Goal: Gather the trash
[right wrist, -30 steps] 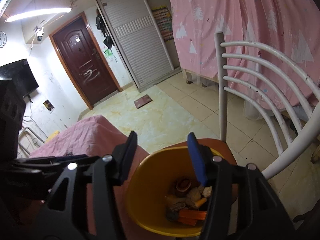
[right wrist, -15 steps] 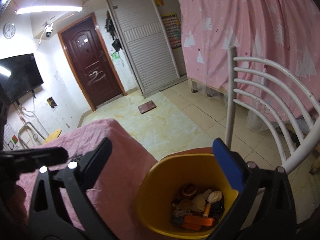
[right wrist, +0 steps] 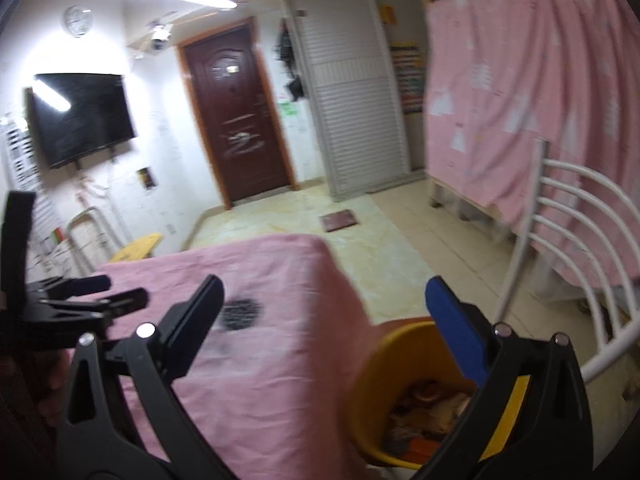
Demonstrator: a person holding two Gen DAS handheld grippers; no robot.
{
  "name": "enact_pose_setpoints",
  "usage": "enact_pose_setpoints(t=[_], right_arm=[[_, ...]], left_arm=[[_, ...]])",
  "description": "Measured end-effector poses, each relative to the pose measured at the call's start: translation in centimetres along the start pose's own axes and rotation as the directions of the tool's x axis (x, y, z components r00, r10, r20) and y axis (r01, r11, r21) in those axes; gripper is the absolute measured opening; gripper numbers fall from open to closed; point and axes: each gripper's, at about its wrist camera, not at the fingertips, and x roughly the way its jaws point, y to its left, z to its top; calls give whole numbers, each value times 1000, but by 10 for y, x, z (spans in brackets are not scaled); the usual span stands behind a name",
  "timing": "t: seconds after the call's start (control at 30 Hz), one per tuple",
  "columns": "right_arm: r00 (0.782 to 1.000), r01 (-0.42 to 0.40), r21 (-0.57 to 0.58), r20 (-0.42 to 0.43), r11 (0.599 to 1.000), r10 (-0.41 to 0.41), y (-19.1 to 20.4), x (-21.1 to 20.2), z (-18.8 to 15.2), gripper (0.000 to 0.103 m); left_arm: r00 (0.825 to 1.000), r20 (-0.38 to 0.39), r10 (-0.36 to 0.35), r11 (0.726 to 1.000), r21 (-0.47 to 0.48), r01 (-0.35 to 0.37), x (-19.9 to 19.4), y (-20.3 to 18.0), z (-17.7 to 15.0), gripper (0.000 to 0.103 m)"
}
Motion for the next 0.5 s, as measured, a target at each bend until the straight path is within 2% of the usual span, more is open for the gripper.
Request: enact_pose_setpoints(t=[0.2, 0.33, 0.5], right_arm=[[993, -121, -69, -16, 990, 120, 50, 6, -7, 97], [990, -140, -92, -31, 986, 138, 71, 13, -13, 97], [980, -190, -96, -70, 977, 184, 98, 24, -24, 97]], left_arm=[[996, 43, 84, 994, -68, -81, -22, 52, -21, 86], [985, 79, 150, 984, -108, -141, -36, 83, -37, 88], [976, 86, 201, 968, -168, -185, -46, 117, -58, 89]])
